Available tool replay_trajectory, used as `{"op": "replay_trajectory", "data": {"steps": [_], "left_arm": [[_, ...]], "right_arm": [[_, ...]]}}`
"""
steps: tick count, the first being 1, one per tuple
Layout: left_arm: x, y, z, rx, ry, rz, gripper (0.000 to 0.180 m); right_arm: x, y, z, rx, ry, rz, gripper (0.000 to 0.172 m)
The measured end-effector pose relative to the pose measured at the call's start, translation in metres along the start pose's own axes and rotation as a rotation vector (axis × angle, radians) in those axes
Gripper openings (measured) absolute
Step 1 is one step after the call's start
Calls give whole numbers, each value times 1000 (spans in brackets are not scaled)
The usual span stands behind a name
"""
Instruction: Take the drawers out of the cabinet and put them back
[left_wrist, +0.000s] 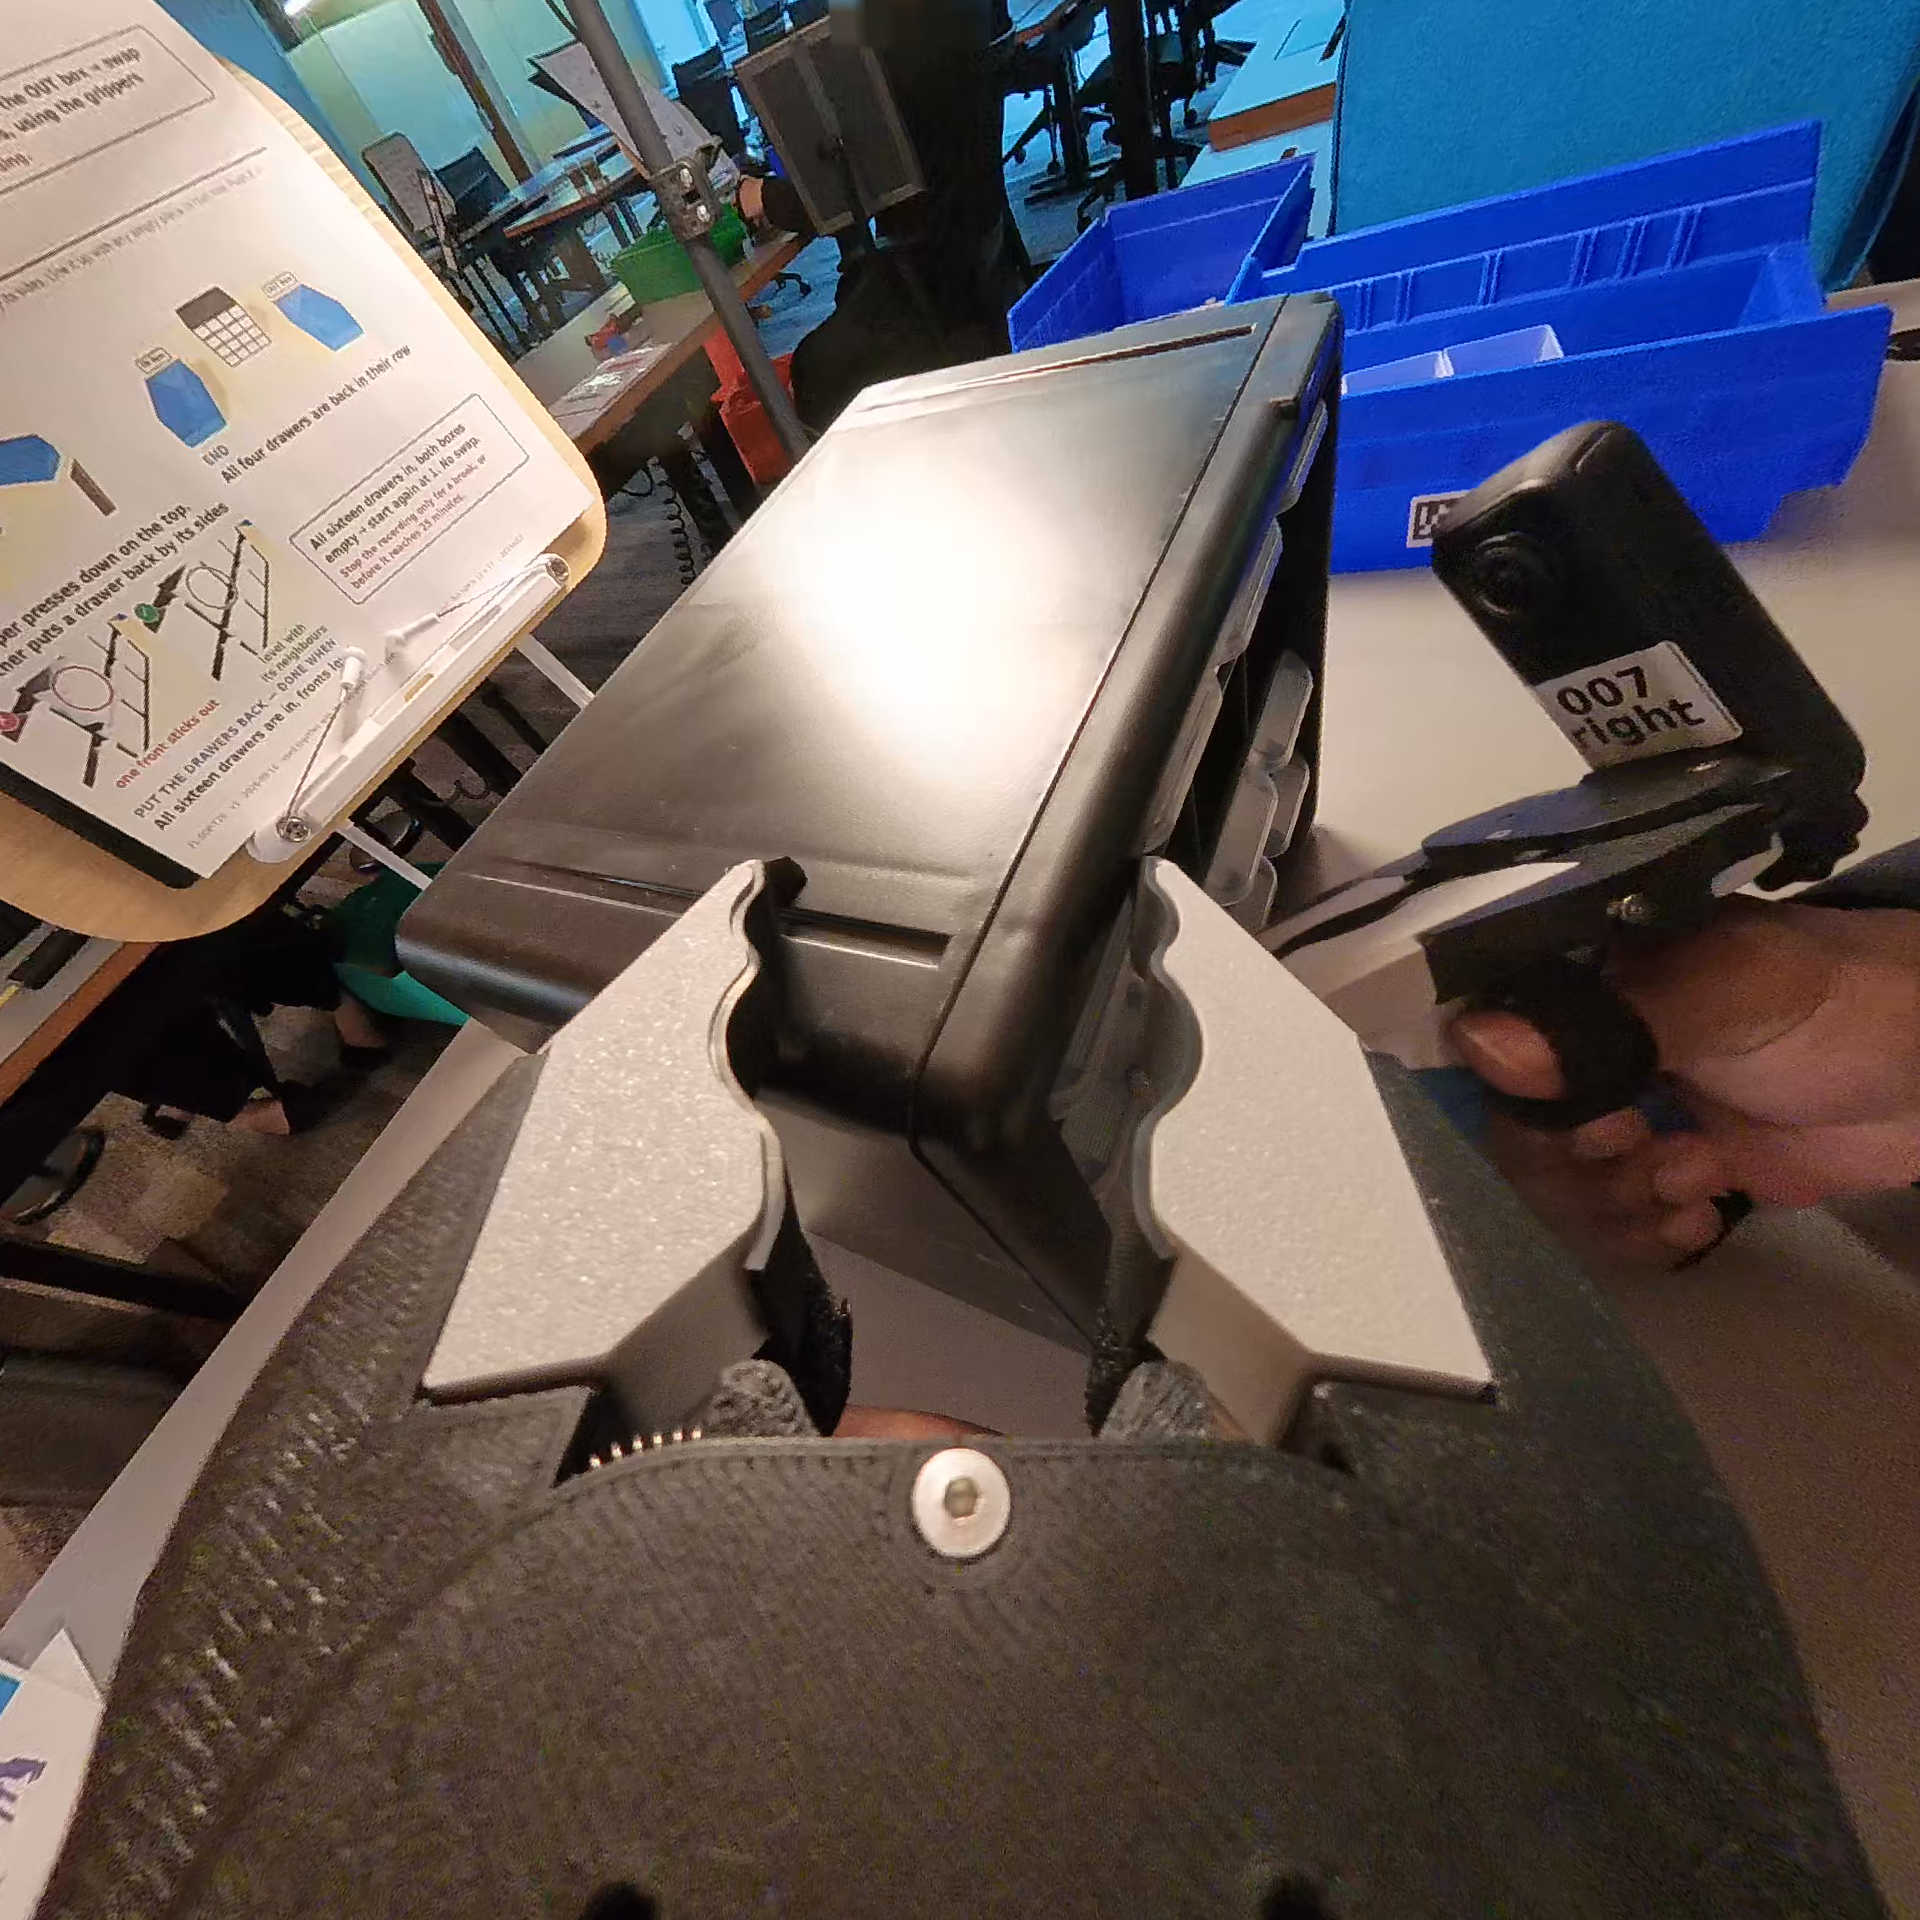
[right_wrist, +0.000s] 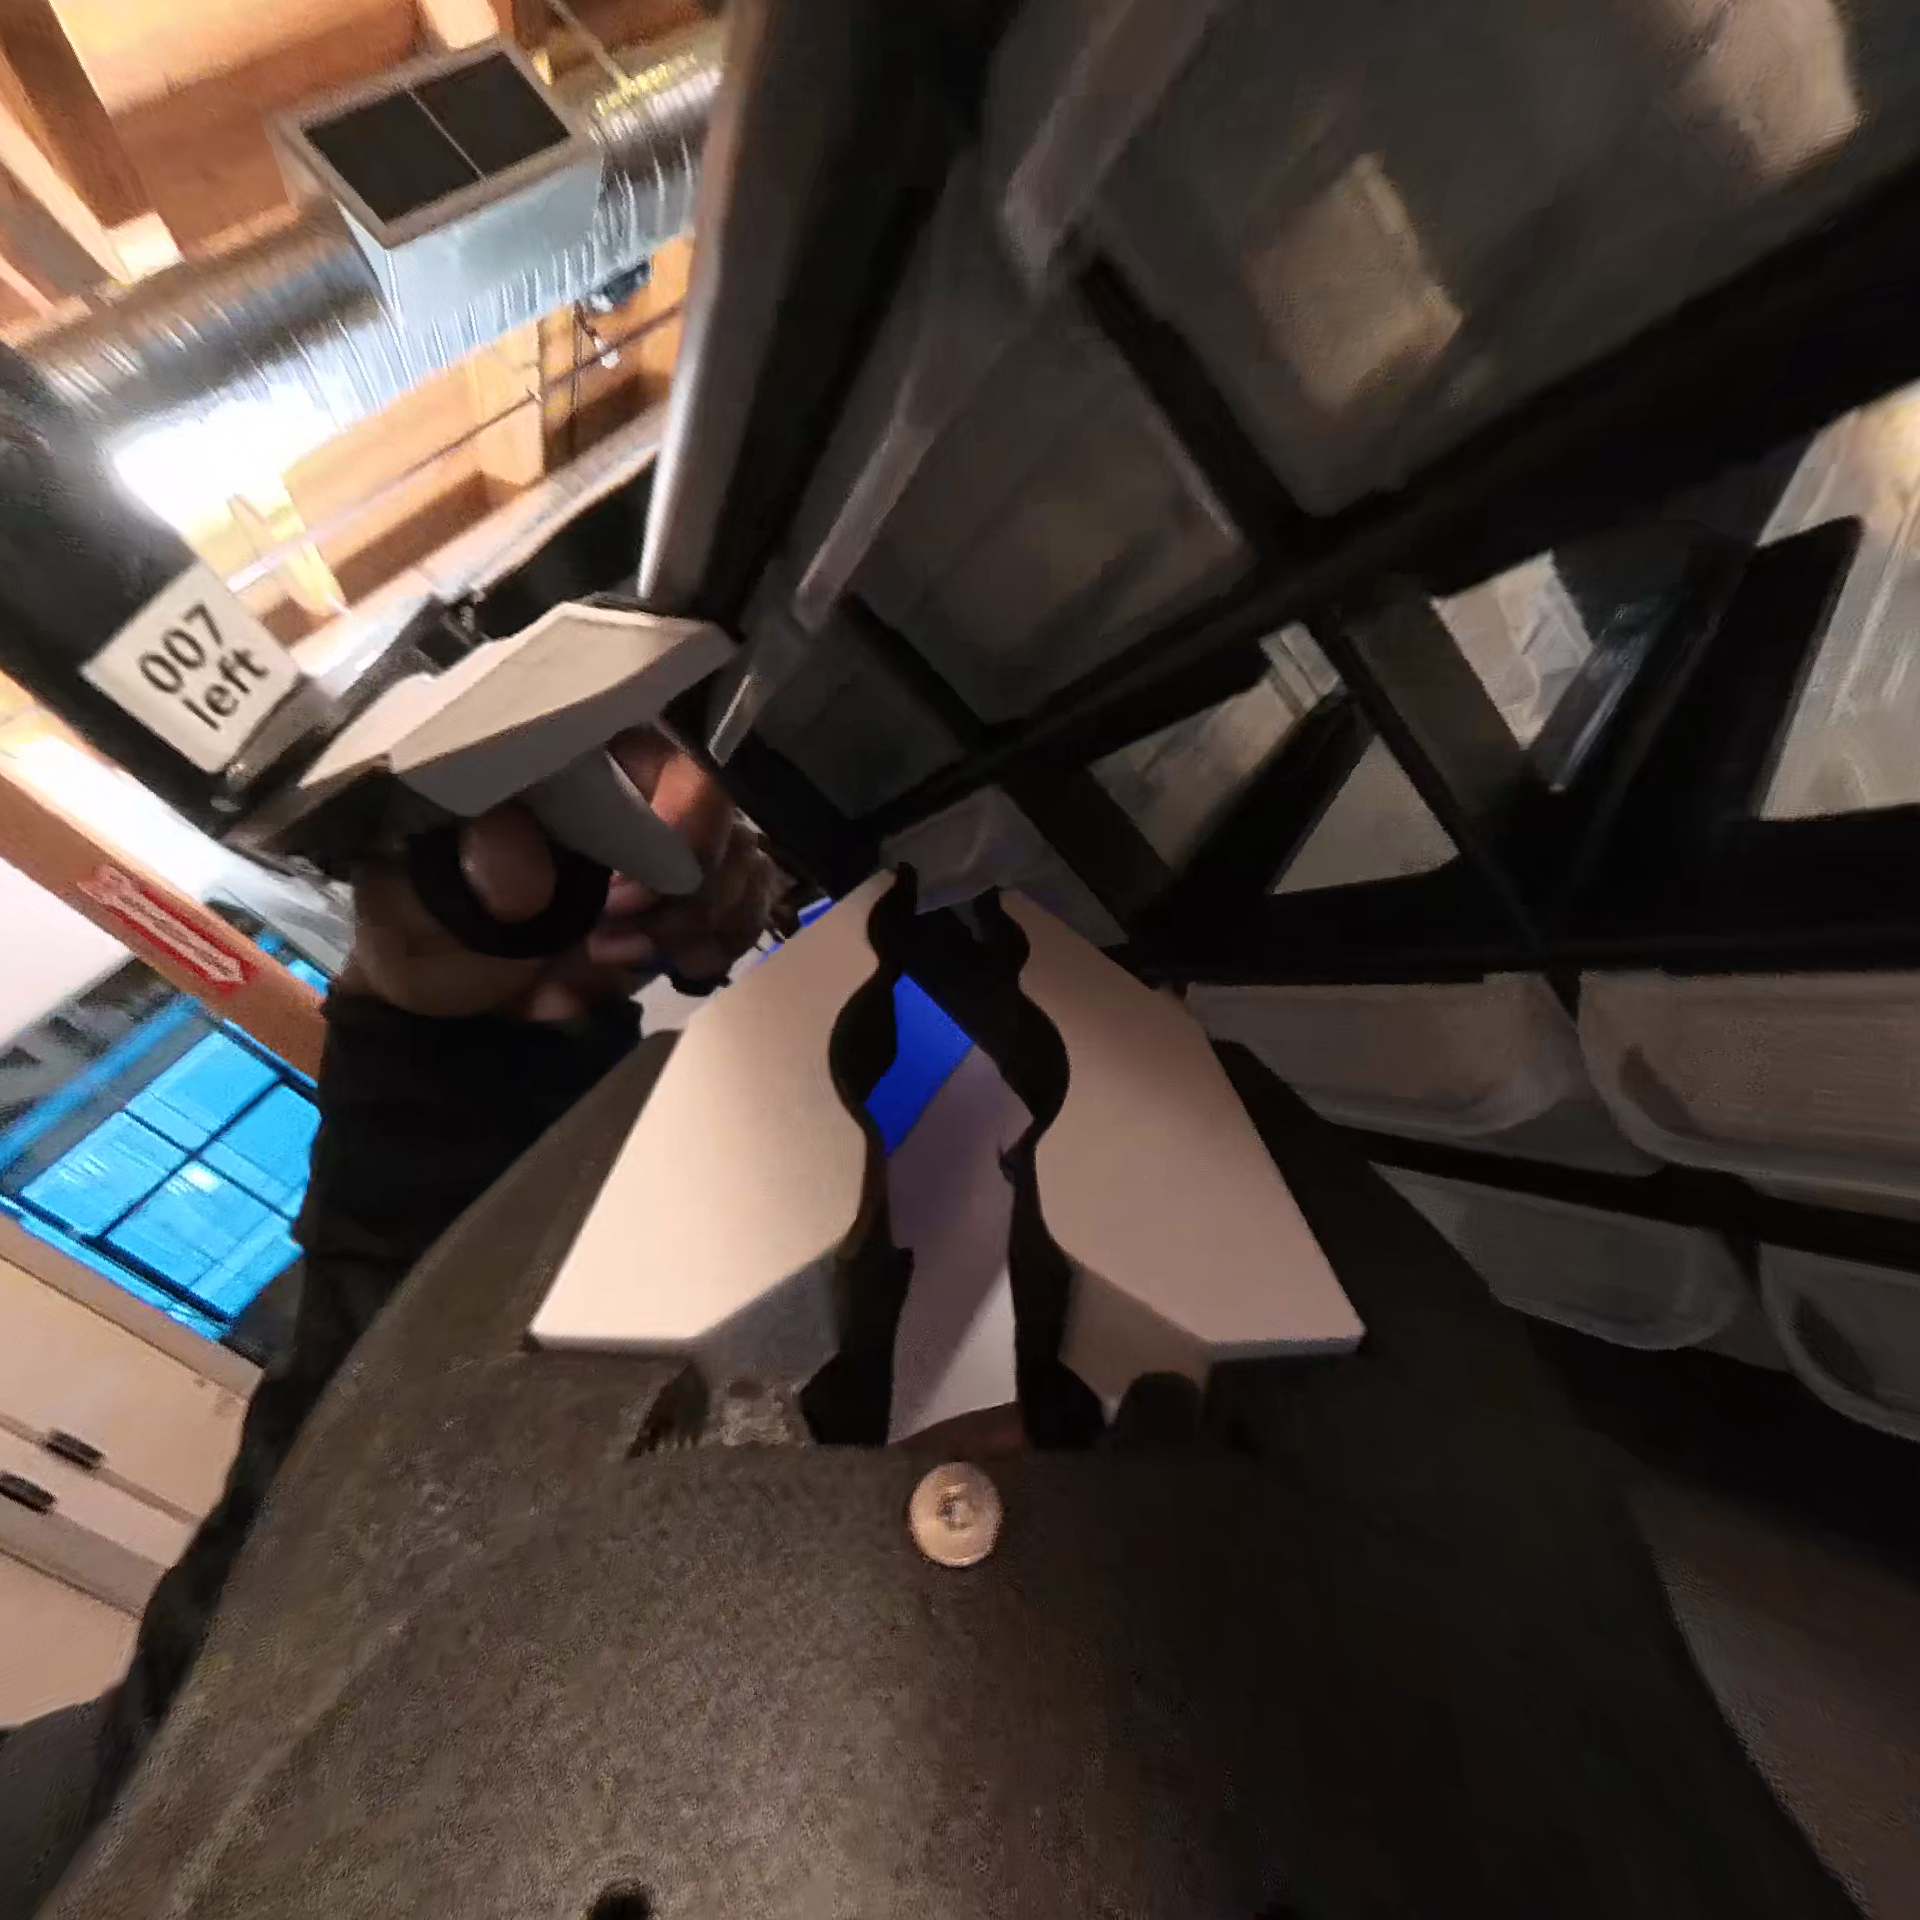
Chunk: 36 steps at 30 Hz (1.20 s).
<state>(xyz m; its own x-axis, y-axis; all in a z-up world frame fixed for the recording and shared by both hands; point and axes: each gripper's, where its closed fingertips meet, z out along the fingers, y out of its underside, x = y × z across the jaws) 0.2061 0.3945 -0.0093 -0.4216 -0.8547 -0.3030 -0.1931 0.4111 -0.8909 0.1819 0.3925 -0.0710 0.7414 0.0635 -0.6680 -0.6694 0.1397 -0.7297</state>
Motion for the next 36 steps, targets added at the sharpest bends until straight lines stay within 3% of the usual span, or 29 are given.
{"op": "replay_trajectory", "data": {"steps": [2,14,25,33,36], "left_arm": [[0,0,0,-1,-1,0,68],[0,0,0,-2,-1,2,70],[0,0,0,0,-2,0,70],[0,0,0,-1,-3,2,70],[0,0,0,0,-4,3,70]], "right_arm": [[-2,1,-2,22,-23,44,8],[-61,37,-58,8,-145,237,5],[-108,39,-105,11,-252,230,4],[-56,53,-159,-51,-65,238,4],[-37,72,-180,-154,38,259,4]]}}
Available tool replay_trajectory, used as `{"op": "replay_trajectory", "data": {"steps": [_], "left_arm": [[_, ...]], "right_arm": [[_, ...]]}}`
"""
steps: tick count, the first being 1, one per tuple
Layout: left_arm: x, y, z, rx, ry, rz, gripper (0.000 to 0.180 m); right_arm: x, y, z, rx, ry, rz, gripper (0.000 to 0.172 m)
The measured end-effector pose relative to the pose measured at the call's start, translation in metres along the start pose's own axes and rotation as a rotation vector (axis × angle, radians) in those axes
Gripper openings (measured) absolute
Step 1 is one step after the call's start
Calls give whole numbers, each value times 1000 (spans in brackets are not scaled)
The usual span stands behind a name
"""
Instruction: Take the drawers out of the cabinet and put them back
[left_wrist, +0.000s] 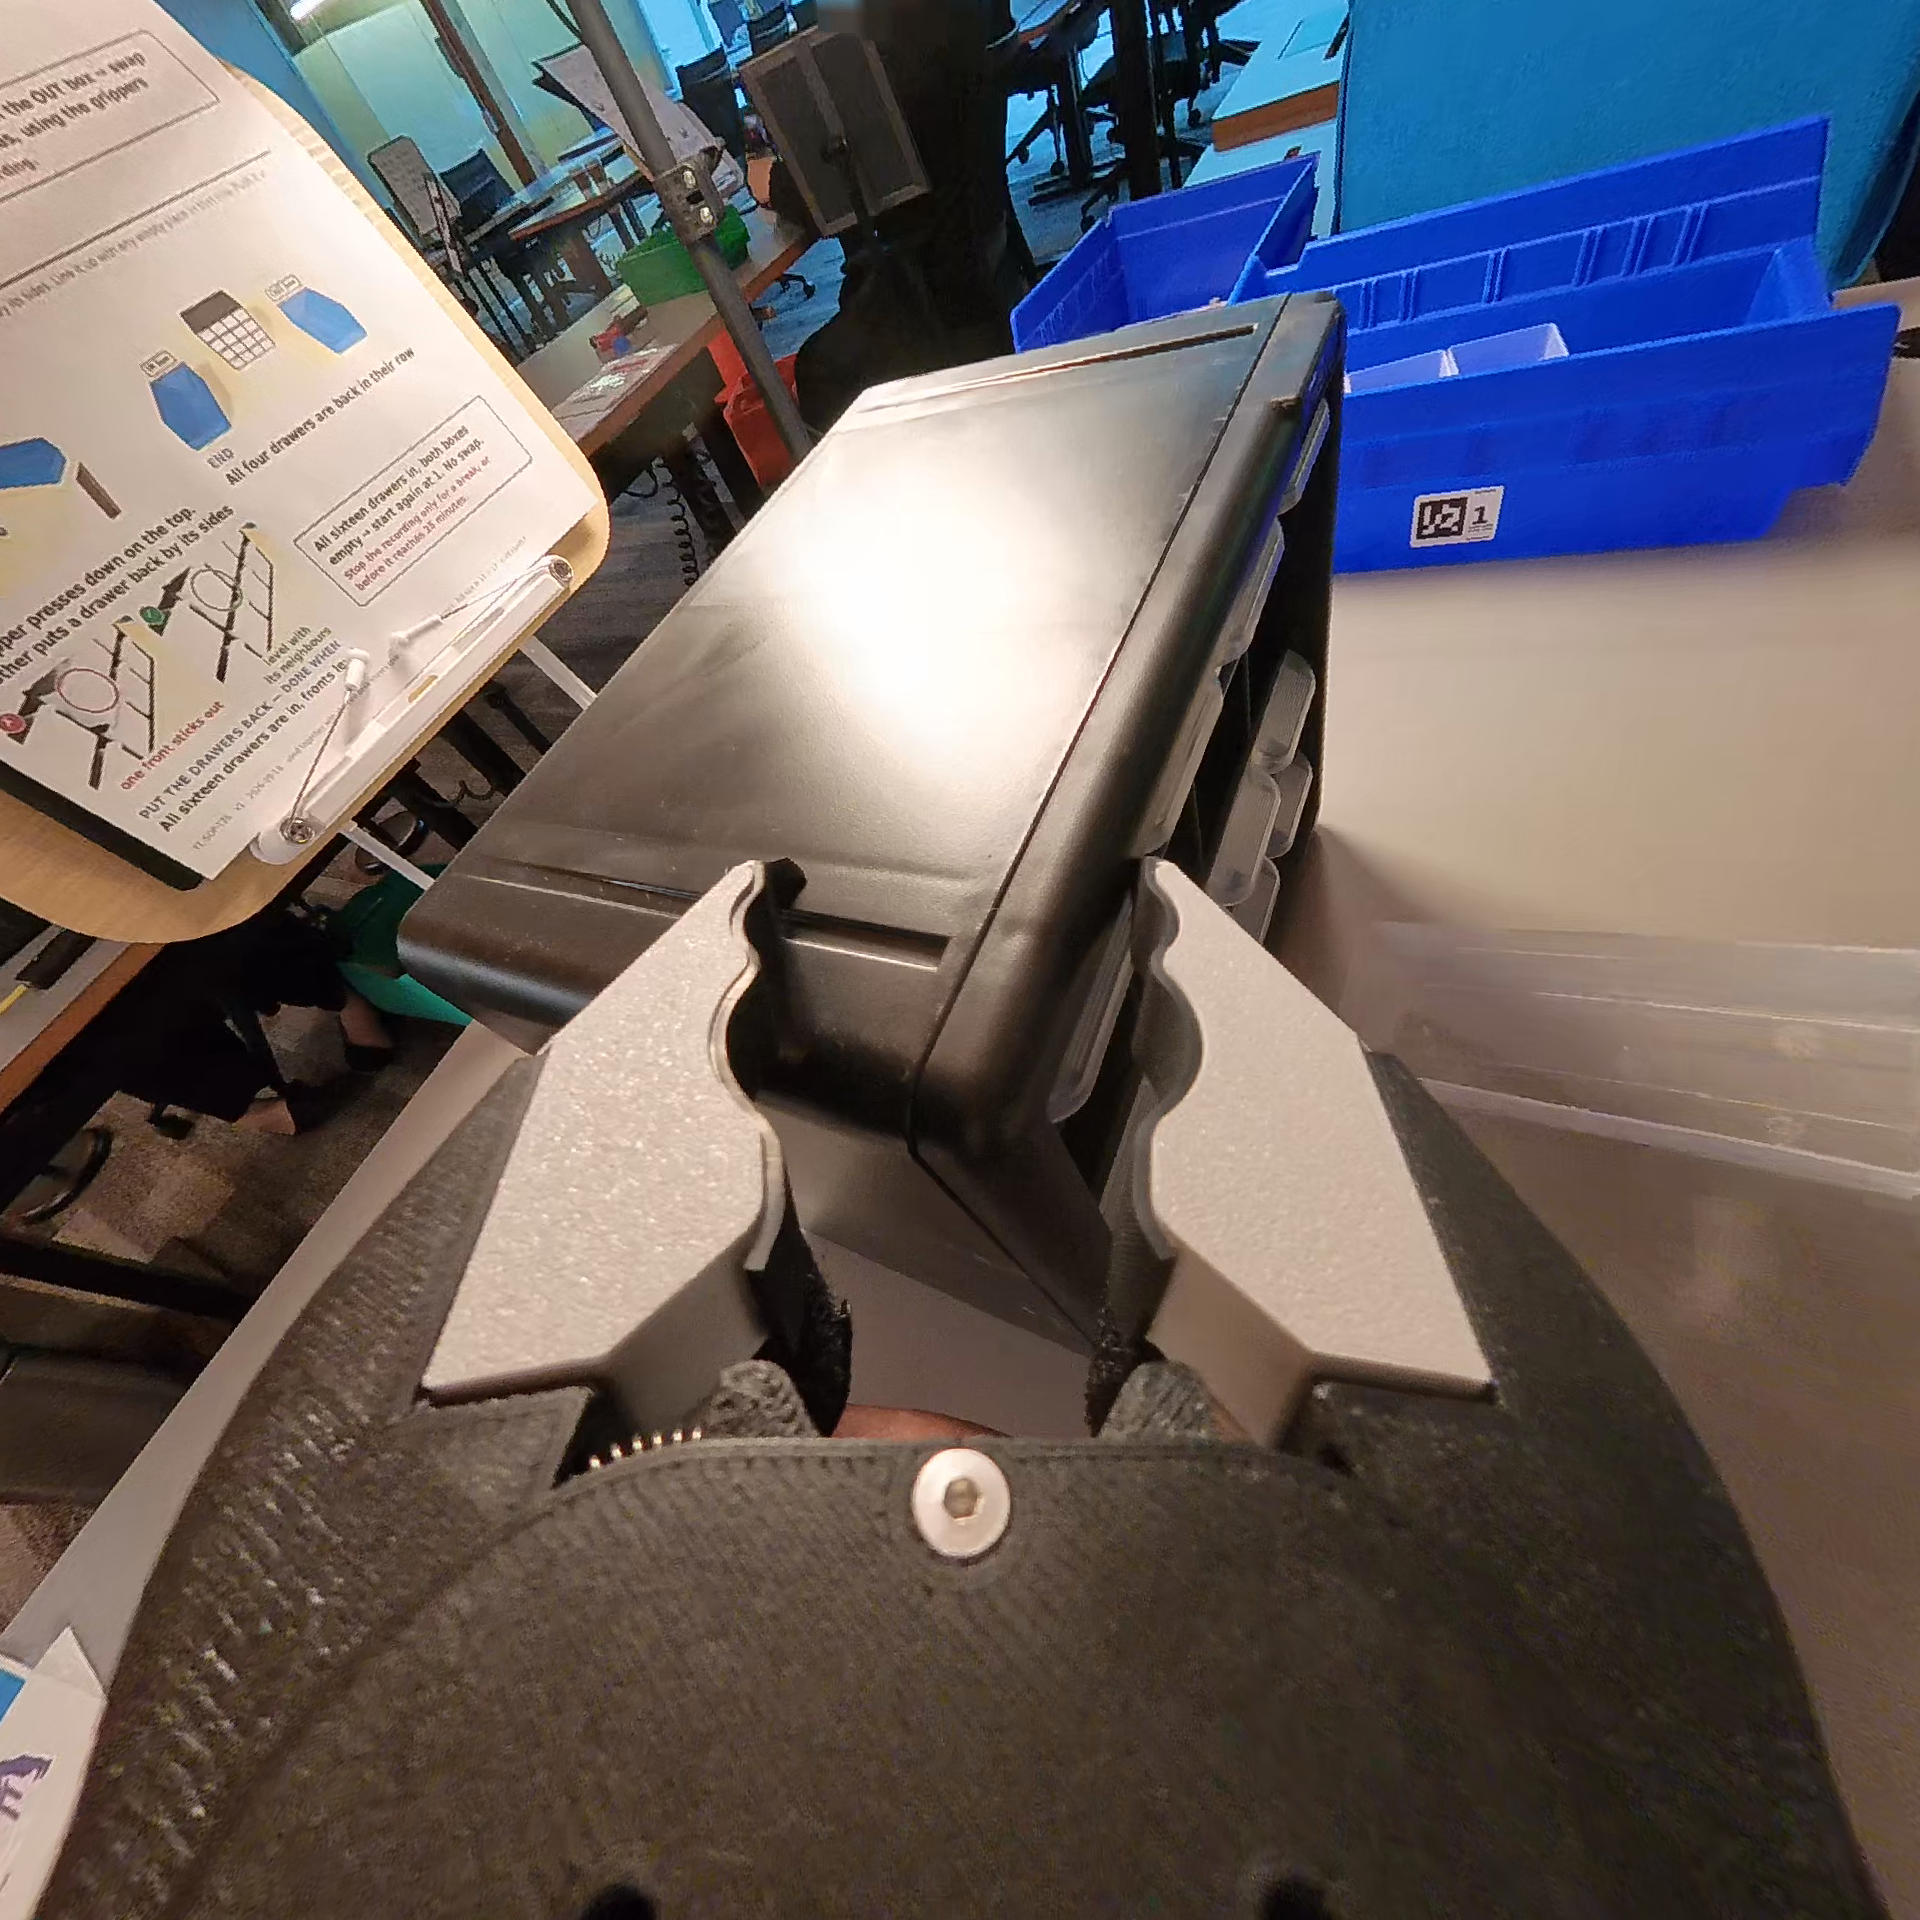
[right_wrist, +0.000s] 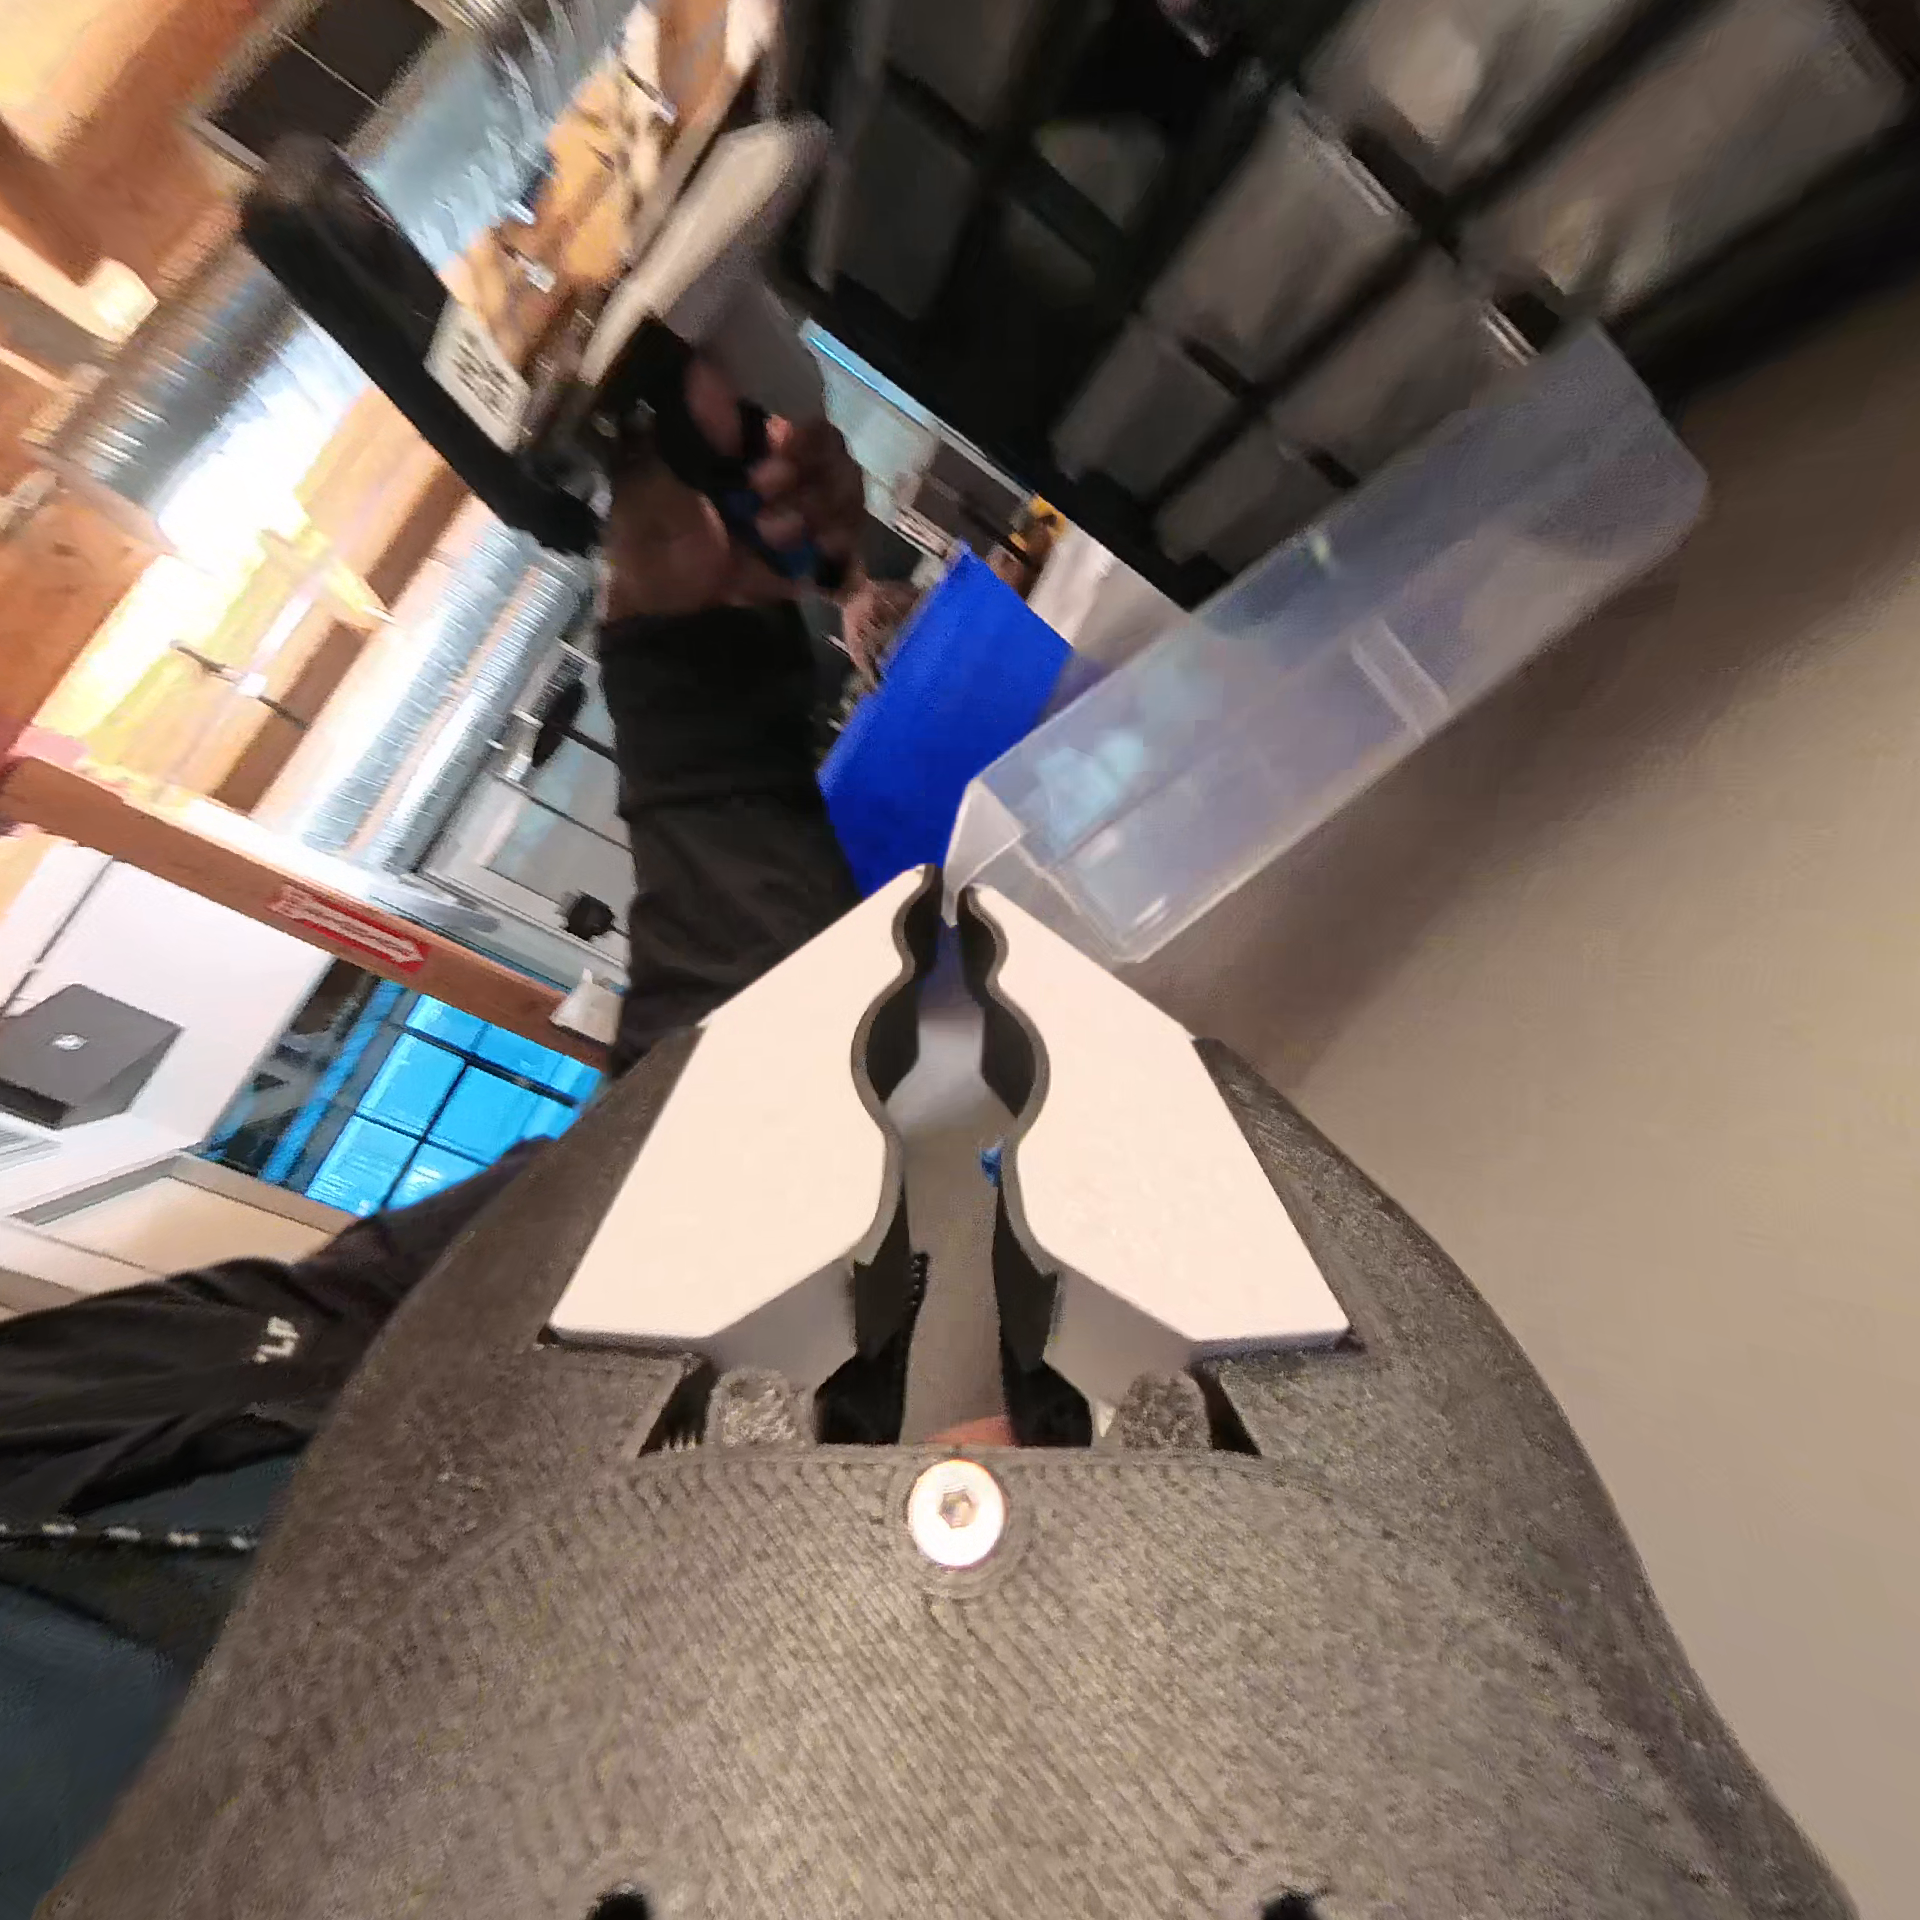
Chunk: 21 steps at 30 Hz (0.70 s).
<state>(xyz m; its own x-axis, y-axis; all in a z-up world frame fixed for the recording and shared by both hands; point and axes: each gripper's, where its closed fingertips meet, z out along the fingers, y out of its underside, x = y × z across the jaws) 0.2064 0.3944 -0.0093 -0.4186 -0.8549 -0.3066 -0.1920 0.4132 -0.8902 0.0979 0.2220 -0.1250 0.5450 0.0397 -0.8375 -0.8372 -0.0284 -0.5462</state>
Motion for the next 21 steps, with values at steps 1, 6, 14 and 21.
{"op": "replay_trajectory", "data": {"steps": [1,6,14,21], "left_arm": [[0,0,0,0,0,0,70],[0,0,0,-1,-3,1,69],[0,0,0,-1,-5,3,70],[0,0,1,-3,-6,4,70]], "right_arm": [[6,7,-5,-32,32,2,6],[17,44,-28,-260,147,-92,29],[18,58,-57,-515,187,-644,30],[3,32,-40,-519,155,-1051,37]]}}
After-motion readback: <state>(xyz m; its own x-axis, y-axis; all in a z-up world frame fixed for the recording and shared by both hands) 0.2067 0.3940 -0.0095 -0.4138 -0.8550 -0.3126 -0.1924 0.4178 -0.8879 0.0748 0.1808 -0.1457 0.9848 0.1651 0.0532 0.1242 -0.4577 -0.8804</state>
